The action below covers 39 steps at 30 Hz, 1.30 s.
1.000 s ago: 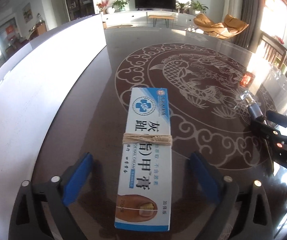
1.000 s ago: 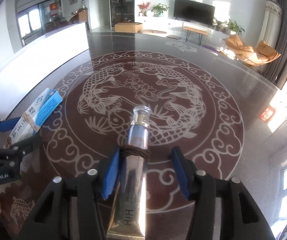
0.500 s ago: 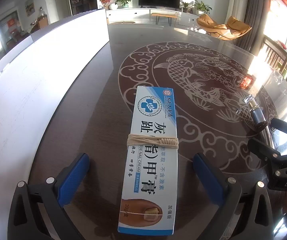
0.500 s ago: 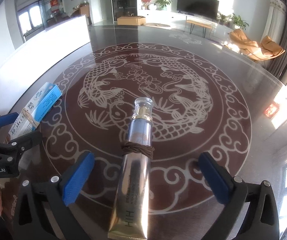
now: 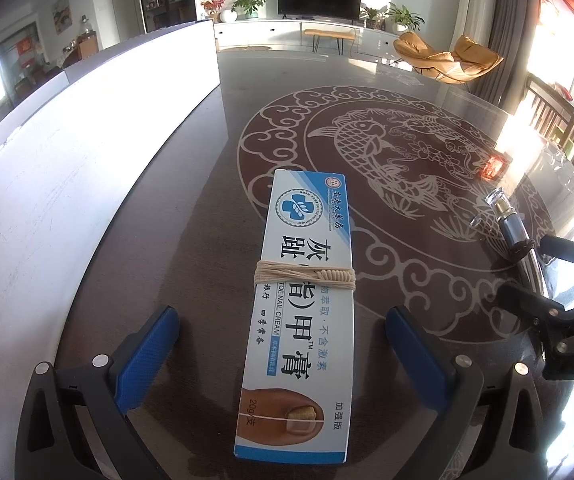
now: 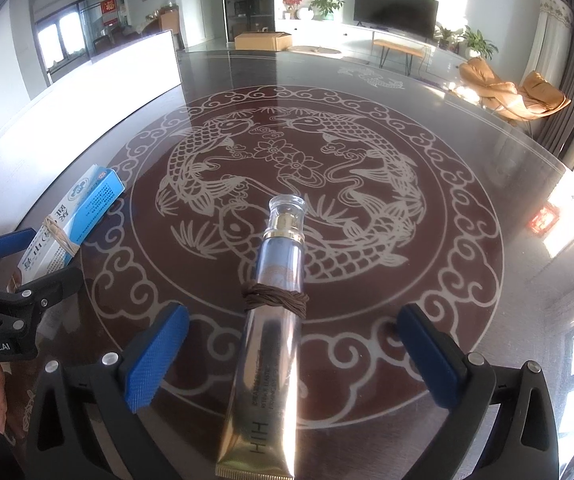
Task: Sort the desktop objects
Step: 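Lift the box and tube with both tools toward the bin, then lower the box and tube into the bin and open both tools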
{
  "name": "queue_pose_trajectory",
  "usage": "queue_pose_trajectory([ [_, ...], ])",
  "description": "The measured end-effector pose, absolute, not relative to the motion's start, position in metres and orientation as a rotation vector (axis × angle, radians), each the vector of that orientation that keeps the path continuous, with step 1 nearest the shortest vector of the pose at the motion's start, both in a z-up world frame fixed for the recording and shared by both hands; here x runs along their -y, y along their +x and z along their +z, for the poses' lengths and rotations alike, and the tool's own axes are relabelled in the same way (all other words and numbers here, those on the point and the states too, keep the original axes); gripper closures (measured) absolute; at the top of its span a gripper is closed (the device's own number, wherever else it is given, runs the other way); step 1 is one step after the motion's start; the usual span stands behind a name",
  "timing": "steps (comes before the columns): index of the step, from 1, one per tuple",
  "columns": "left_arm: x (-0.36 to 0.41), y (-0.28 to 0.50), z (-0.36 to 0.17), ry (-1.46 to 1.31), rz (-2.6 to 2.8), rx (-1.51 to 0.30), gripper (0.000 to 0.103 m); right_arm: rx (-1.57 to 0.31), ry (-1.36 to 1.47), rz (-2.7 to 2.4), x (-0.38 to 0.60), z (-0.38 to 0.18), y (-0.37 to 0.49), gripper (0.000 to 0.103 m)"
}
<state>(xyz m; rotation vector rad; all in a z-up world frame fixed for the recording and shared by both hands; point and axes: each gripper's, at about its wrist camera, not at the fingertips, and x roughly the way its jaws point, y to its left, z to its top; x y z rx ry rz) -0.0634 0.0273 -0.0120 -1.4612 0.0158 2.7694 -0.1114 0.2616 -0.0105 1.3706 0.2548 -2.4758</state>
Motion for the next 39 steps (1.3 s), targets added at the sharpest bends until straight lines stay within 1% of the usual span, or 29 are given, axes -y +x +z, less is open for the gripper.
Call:
queue_pose_trajectory([
  [3, -0.027, -0.066, -0.012, -1.491, 2.736, -0.029, 0.0, -0.28, 1.434, -2.407, -0.263, -0.009, -0.116, 0.0],
  [4, -0.028, -0.069, -0.011, -1.497, 2.711, -0.042, 0.0, -0.271, 1.429, -2.405, -0.263, -0.008, -0.115, 0.001],
  [5, -0.03, -0.069, -0.01, -1.498, 2.688, -0.064, 0.003, -0.285, 1.419, -2.416, -0.262, -0.007, -0.113, 0.005],
  [6, -0.03, -0.068, -0.007, -1.467, 2.688, -0.075, 0.014, -0.29, 1.388, -2.413, -0.261, -0.004, -0.111, 0.022],
  [7, -0.03, -0.065, -0.002, -1.425, 2.701, -0.079, 0.055, -0.296, 1.369, -2.414, -0.26, 0.001, -0.109, 0.06],
  [8, -0.029, -0.064, 0.001, -1.429, 2.696, -0.074, 0.061, -0.278, 1.38, -2.403, -0.26, 0.004, -0.11, 0.074],
  [10, -0.022, -0.061, 0.006, -1.423, 2.671, 0.014, 0.061, -0.264, 1.37, -2.397, -0.259, 0.008, -0.11, 0.076],
  [13, -0.009, -0.043, 0.028, -1.324, 2.737, 0.066, 0.061, -0.293, 1.3, -2.407, -0.254, 0.031, -0.102, 0.076],
  [16, 0.009, -0.02, 0.064, -1.202, 2.816, 0.143, 0.061, -0.32, 1.224, -2.387, -0.238, 0.063, -0.097, 0.076],
  [20, 0.05, 0.006, 0.112, -1.072, 2.915, 0.295, 0.061, -0.369, 1.097, -2.345, -0.199, 0.113, -0.1, 0.076],
  [23, 0.091, 0.014, 0.143, -1.031, 2.992, 0.334, 0.061, -0.358, 1.006, -2.292, -0.155, 0.147, -0.101, 0.076],
  [26, 0.14, 0.016, 0.163, -1.046, 3.088, 0.337, 0.061, -0.329, 0.932, -2.22, -0.098, 0.175, -0.101, 0.076],
  [29, 0.194, 0.009, 0.163, -1.134, 3.162, 0.358, 0.061, -0.316, 0.879, -2.15, -0.028, 0.186, -0.097, 0.076],
  [33, 0.253, -0.008, 0.136, -1.325, 3.191, 0.397, 0.061, -0.336, 0.845, -2.062, 0.053, 0.182, -0.091, 0.076],
  [35, 0.271, -0.016, 0.116, -1.43, 3.17, 0.412, 0.061, -0.362, 0.889, -2.012, 0.092, 0.164, -0.097, 0.076],
  [39, 0.288, -0.019, 0.087, -1.565, 3.121, 0.43, 0.061, -0.483, 1.008, -1.953, 0.146, 0.111, -0.113, 0.075],
])
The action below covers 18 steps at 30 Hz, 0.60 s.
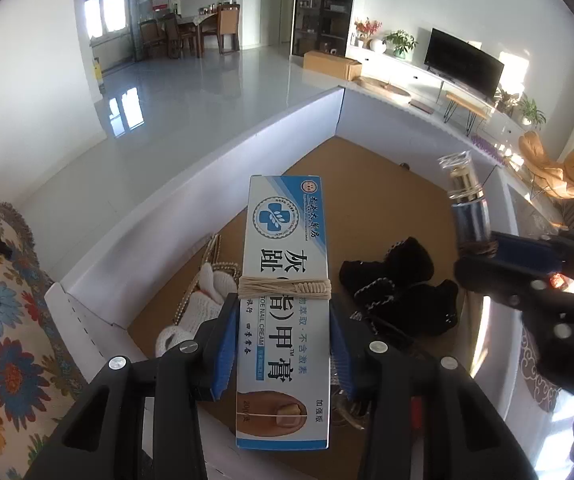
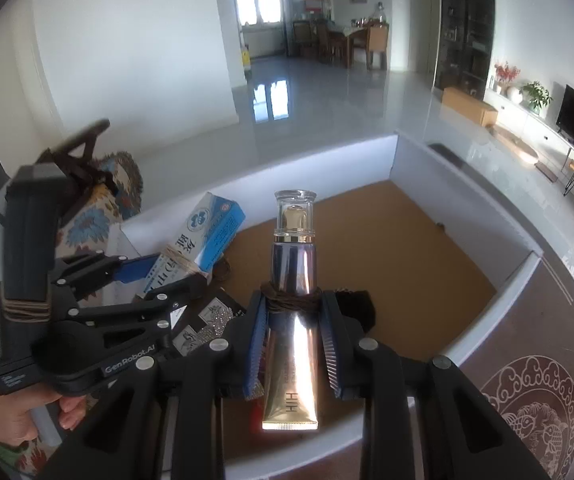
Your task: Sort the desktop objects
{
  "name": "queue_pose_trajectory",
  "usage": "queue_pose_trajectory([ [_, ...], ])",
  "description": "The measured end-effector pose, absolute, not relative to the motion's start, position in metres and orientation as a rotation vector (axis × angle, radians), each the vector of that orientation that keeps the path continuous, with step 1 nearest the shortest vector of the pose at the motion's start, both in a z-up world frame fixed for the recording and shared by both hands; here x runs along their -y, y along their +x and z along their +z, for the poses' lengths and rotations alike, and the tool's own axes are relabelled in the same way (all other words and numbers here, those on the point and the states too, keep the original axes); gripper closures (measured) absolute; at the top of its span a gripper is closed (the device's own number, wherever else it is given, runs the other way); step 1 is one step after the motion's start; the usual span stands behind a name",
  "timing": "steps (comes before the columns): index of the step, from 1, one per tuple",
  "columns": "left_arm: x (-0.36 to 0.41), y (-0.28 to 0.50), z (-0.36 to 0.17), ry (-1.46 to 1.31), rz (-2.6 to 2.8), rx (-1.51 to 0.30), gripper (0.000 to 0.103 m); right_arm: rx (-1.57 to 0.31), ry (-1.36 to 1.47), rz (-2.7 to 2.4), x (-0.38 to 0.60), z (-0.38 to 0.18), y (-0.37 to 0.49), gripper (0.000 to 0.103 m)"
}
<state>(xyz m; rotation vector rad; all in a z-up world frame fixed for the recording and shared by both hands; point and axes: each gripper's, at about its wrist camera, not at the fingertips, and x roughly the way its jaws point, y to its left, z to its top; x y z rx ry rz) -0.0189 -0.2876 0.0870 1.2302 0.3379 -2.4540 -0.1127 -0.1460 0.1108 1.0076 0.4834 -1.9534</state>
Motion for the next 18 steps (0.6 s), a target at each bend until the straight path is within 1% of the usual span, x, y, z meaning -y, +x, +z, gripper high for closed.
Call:
queue_pose_trajectory([
  [3, 0.29, -0.015, 0.079, 1.236, -2.424, -0.34, 0.058, -0.505, 1.111, -1.916, 0.161, 0.081, -0.12, 0.072],
  [4, 0.289, -0.012, 0.077, 1.22, -2.426, -0.341, 0.051, -0.481, 1.126, -1.908, 0.161, 0.078, -0.122, 0.063],
  [5, 0.289, -0.008, 0.078, 1.198, -2.428, -0.342, 0.038, -0.455, 1.126, -1.907, 0.157, 0.08, -0.126, 0.056],
  [6, 0.287, -0.004, 0.079, 1.169, -2.428, -0.34, 0.032, -0.435, 1.115, -1.913, 0.153, 0.085, -0.128, 0.04],
  [7, 0.288, -0.002, 0.081, 1.136, -2.426, -0.333, 0.025, -0.418, 1.1, -1.924, 0.148, 0.091, -0.13, 0.027],
  [8, 0.285, 0.001, 0.085, 1.103, -2.425, -0.324, 0.025, -0.405, 1.084, -1.935, 0.142, 0.098, -0.131, 0.024],
  [11, 0.279, 0.012, 0.098, 1.036, -2.443, -0.332, 0.023, -0.399, 1.068, -1.96, 0.132, 0.115, -0.133, 0.021],
  [12, 0.276, 0.015, 0.101, 1.018, -2.446, -0.339, 0.023, -0.406, 1.063, -1.973, 0.128, 0.121, -0.132, 0.019],
  [13, 0.275, 0.017, 0.106, 1.001, -2.447, -0.343, 0.021, -0.413, 1.057, -1.987, 0.122, 0.126, -0.131, 0.016],
  [16, 0.265, 0.023, 0.115, 0.958, -2.454, -0.331, 0.011, -0.427, 1.04, -2.017, 0.111, 0.136, -0.128, 0.011],
  [18, 0.258, 0.024, 0.121, 0.946, -2.456, -0.304, 0.01, -0.429, 1.043, -2.027, 0.103, 0.139, -0.127, 0.011],
])
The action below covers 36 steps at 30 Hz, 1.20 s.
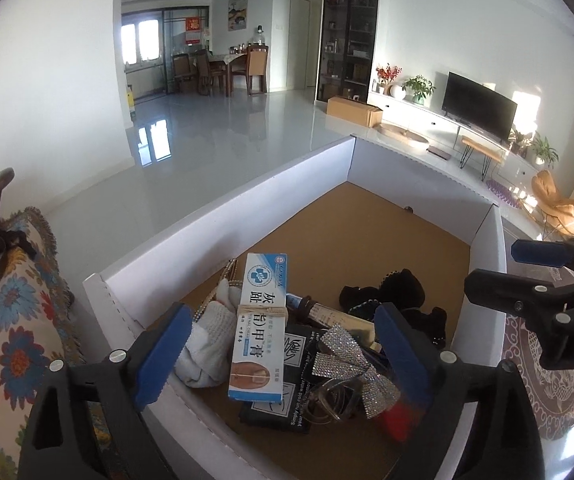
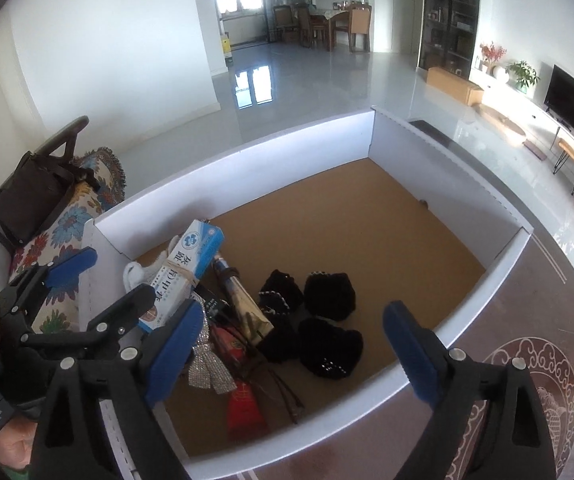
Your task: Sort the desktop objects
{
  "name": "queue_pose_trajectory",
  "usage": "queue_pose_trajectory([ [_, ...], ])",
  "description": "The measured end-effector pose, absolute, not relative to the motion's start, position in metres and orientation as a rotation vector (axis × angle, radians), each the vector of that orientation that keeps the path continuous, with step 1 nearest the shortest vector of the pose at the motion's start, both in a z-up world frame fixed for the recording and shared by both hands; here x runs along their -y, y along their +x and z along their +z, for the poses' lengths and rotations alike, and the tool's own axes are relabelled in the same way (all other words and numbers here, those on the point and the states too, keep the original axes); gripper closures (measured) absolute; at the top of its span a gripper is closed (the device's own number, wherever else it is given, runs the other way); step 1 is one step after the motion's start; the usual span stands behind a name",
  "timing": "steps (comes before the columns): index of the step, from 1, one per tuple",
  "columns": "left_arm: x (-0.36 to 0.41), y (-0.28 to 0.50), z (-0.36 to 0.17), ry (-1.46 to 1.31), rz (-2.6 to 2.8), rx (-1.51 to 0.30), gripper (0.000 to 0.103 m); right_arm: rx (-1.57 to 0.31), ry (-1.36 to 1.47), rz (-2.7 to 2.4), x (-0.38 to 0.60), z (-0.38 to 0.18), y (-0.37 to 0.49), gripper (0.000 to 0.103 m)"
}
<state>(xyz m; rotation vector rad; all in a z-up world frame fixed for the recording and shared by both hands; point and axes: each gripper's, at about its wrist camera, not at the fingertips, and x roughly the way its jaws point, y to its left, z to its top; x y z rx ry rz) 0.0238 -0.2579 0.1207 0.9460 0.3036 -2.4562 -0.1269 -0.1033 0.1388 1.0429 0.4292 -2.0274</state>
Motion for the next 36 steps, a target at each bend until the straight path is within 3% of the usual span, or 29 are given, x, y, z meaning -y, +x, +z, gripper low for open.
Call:
queue_pose_trajectory([
  [34, 0.233, 0.031, 0.129, 0.996, -2.32, -0.324, 0.009, -0.453, 1.104, -2.036, 0.08, 0.121, -0.128, 0.01],
  [36, 0.234, 0.033, 0.128, 0.985, -2.305, -0.345, 0.0, -0.45, 1.104, -2.035, 0.08, 0.12, -0.128, 0.01],
])
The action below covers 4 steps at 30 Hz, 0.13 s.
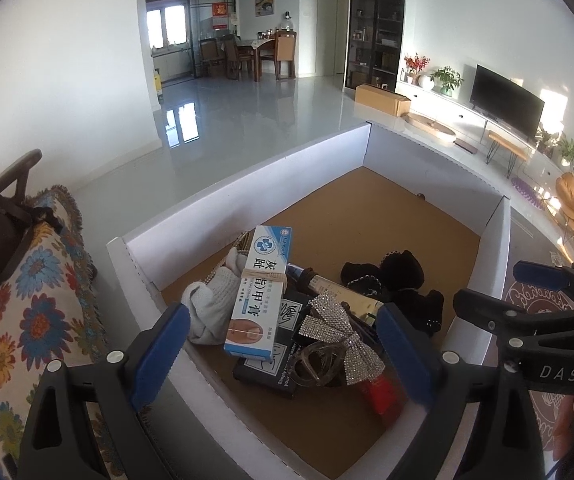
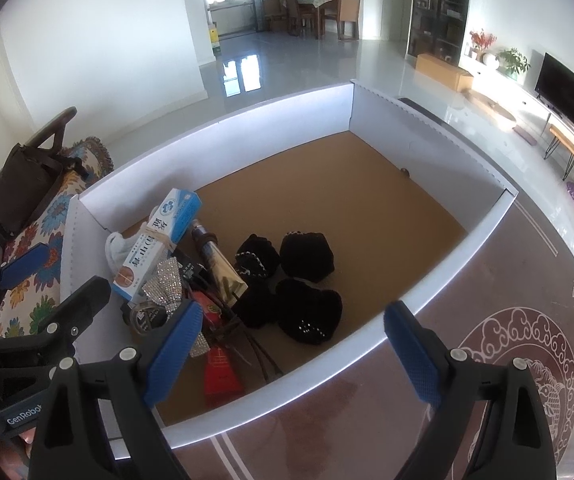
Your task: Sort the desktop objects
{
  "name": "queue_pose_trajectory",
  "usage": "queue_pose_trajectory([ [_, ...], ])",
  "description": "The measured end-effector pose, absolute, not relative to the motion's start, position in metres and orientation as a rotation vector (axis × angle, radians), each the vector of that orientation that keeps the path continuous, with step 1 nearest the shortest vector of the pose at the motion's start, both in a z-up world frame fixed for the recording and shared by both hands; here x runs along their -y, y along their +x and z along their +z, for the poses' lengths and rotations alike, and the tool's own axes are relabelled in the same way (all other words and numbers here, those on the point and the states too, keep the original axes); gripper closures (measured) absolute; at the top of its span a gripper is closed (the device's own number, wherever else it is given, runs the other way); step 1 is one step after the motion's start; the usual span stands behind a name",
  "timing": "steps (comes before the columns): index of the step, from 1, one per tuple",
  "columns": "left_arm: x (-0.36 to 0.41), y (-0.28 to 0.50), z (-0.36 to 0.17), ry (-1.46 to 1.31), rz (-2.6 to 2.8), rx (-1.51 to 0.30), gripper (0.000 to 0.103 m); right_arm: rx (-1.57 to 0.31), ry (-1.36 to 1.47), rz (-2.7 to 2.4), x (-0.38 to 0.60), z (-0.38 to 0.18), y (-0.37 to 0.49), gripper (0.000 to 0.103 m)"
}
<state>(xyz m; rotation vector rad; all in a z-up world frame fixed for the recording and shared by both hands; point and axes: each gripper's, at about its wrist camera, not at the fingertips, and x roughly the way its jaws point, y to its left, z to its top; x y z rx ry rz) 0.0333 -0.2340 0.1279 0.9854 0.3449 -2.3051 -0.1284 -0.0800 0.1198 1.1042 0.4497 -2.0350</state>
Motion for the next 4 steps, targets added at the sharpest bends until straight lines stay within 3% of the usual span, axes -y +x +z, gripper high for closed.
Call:
queue_pose_trajectory([
  [4, 0.2334, 0.0367, 0.1264, 0.952, -2.269, -0.338, 0.0, -0.452, 1.104, -2.035, 0.0806, 0.1183, -0.1289, 0.01],
])
